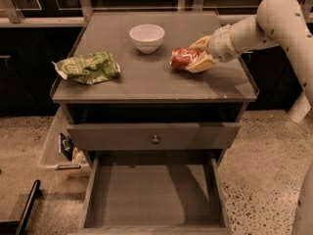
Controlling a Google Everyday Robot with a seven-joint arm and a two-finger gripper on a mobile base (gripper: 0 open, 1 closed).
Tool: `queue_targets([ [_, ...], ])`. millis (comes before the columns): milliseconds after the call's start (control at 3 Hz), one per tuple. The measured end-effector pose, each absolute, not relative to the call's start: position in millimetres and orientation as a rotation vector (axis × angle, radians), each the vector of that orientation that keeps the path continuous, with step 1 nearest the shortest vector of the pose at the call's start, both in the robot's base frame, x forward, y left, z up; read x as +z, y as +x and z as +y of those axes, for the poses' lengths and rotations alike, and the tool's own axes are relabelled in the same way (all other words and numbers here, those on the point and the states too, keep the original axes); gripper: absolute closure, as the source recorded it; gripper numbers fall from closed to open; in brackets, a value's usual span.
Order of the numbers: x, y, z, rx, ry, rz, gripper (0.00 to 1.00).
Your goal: Pick coke can from middle drawer and place on counter
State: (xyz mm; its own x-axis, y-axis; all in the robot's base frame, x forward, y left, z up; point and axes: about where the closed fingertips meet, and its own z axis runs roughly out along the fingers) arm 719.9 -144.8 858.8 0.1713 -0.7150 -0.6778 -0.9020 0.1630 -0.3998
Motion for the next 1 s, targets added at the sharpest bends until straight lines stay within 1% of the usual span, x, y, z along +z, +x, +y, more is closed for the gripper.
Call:
queue_targets([
  [333,858.8,719.9,-144.8,0.276,-1.595,1.587,0.12],
  [667,858.8,719.9,-144.8,0.276,-1.595,1.587,0.0],
  [1000,858.8,719.9,-144.8,0.276,-1.595,1.587,0.0],
])
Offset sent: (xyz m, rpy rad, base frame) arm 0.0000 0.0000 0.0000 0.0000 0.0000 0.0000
